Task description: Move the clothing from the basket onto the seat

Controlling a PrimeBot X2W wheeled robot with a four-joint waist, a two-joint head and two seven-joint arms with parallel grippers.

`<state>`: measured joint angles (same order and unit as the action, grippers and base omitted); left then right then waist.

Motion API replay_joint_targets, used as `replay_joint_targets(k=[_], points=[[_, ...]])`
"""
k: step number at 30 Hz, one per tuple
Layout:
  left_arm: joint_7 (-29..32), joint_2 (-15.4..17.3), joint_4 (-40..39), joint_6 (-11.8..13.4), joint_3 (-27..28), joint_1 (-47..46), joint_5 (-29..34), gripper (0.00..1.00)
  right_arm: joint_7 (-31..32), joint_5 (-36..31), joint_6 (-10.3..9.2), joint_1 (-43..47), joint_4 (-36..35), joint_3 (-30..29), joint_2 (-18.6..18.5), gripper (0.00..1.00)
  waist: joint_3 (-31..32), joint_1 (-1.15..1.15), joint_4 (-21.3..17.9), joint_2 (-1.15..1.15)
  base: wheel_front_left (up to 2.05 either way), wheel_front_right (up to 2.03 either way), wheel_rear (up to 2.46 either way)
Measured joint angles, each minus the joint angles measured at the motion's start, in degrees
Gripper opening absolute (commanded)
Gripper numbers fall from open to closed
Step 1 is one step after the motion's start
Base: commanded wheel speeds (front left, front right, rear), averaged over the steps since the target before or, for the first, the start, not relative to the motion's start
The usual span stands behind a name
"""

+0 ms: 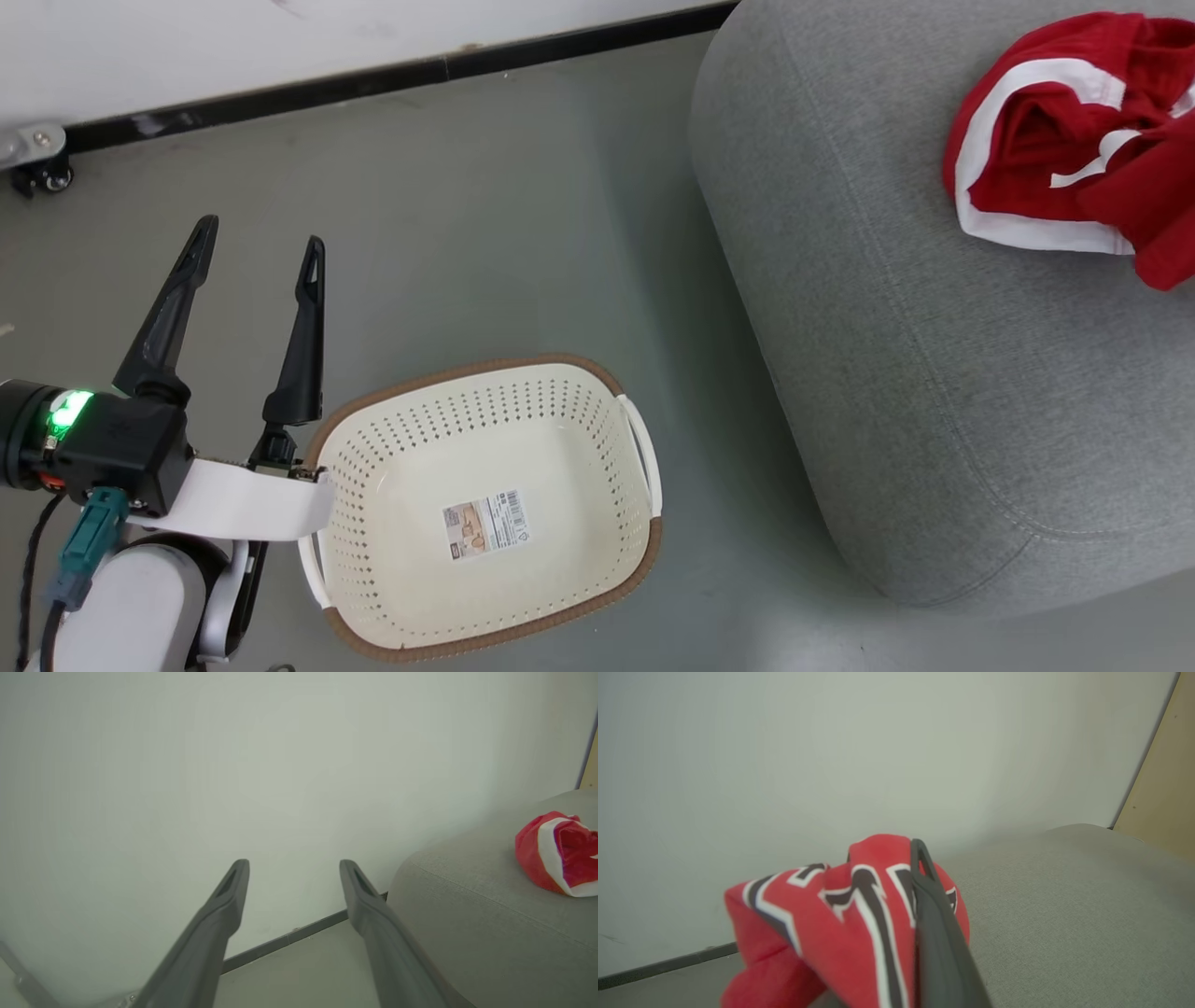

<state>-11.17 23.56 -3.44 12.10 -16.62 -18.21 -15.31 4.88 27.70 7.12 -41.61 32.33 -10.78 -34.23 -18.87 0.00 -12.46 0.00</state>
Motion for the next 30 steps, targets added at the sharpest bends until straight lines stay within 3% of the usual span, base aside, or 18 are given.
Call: replay_joint_targets(k=[18,30], points=[[2.6,1.3,-4.3,-0.6,-0.4,-1.1,1.0,1.0,-3.5,0.0,0.0,-2.1,9.1,3.6,5.4,0.0,-7.6,0.0,2.6,0.0,0.0,0.0,0.0],[2.3,0.9,-4.5,-1.0,-0.4,-3.4,1.0,1.0,-5.3,1.2,0.0,-1.7,10.6,7.6,7.3,0.0,-10.8,0.0,1.3,0.0,0.0,0.0,0.0]])
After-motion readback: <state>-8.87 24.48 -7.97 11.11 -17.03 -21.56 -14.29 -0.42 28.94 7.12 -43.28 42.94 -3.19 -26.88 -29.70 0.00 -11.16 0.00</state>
